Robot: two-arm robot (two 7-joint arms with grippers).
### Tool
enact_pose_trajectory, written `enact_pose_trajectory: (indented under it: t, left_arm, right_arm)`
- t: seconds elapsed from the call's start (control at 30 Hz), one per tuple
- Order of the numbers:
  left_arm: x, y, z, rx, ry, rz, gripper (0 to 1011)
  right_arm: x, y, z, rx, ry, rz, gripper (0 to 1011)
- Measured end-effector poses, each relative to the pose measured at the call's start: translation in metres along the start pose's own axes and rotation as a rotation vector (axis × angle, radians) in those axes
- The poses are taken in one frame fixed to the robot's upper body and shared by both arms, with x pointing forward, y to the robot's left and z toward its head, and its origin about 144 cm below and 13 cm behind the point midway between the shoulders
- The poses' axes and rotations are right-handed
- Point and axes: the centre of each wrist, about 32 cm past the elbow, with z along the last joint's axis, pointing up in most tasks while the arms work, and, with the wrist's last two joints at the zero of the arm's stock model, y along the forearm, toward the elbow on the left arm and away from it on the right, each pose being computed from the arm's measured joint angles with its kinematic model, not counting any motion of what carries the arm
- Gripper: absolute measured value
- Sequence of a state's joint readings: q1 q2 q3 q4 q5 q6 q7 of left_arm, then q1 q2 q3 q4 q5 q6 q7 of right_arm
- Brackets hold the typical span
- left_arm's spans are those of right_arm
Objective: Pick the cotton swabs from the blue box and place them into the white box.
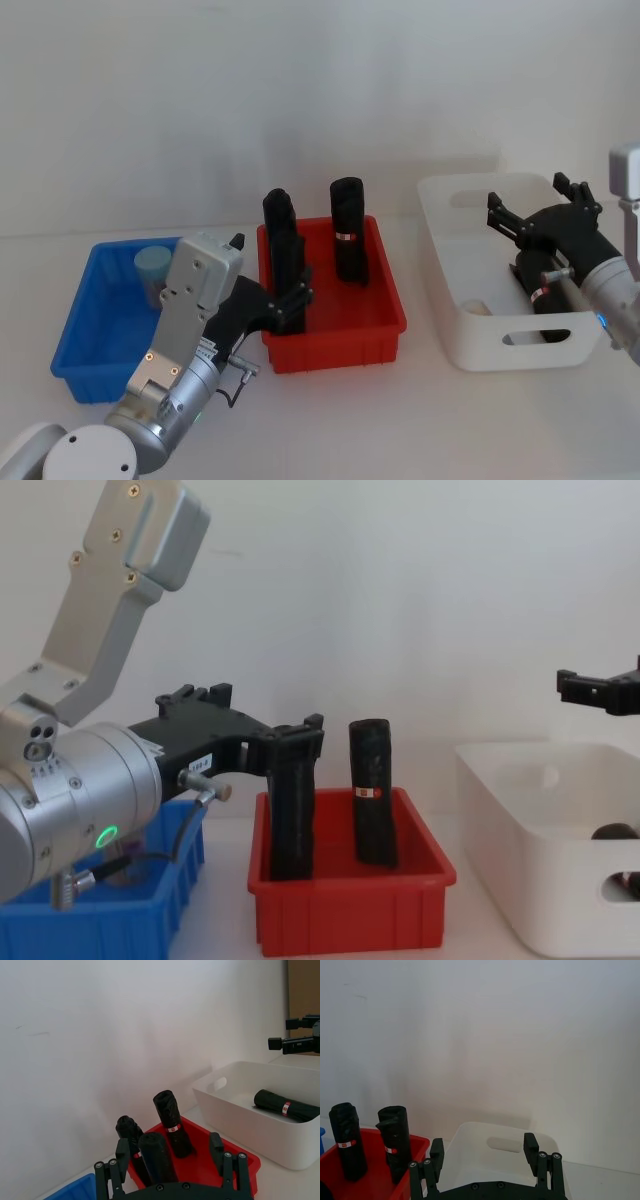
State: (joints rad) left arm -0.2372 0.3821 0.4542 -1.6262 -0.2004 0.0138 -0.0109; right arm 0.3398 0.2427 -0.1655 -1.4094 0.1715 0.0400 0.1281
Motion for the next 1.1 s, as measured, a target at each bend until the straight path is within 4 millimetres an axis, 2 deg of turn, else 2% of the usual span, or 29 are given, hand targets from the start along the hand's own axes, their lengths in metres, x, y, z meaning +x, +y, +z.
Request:
enact_pose_trajectory:
  t: [1.1]
  left_arm:
    - [0.0000, 0.0000, 0.0000, 0.000, 0.000, 0.000, 1004]
  right_arm:
    - [0.0007, -0.0007, -0.0002, 0.003, 0.000, -0.002, 1001]
